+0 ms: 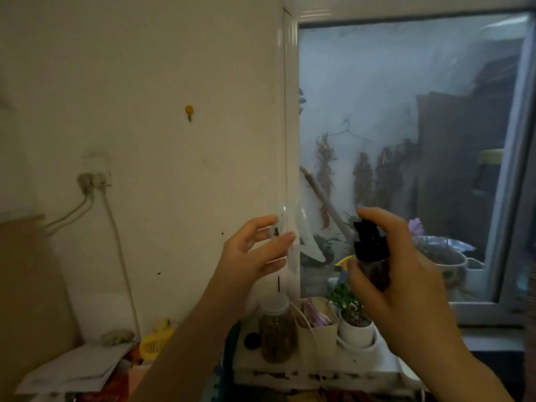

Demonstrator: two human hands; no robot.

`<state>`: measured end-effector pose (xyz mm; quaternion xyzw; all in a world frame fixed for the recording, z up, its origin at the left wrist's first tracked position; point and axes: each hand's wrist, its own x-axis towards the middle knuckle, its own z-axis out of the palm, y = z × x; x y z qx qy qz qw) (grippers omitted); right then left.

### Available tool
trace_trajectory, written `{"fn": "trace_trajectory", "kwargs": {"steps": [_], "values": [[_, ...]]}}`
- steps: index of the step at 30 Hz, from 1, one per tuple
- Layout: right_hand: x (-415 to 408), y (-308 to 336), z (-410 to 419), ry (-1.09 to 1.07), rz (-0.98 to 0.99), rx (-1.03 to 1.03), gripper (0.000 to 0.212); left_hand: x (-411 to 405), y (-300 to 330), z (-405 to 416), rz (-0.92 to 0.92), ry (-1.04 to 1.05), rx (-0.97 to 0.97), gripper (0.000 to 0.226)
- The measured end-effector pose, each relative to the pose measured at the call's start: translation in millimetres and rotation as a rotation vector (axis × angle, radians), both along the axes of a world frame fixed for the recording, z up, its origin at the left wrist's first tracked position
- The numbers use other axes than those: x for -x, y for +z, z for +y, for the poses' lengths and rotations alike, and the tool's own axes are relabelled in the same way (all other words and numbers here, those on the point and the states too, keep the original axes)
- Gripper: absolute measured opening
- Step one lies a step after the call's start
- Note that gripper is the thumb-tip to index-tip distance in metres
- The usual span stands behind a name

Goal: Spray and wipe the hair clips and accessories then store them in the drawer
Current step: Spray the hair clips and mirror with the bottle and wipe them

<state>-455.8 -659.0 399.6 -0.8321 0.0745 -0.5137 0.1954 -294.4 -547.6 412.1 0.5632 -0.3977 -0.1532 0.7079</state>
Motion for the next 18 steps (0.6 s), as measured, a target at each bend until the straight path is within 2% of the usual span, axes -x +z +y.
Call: {"fn": "trace_trajectory", "kwargs": {"steps": [4, 10, 18], "values": [[-1, 11, -3, -0.069, 0.009, 0.06, 0.065, 3, 7, -4, 0.012, -0.044, 0.028, 0.053], [3, 6, -8, -0.106, 0.0, 0.051, 0.054, 5, 5, -4, -0.009, -0.043, 0.015, 0.061], [12, -7, -15, -0.071, -0.004, 0.029, 0.063, -4, -5, -1, -0.003, -0.011, -0.006, 0.057]]}}
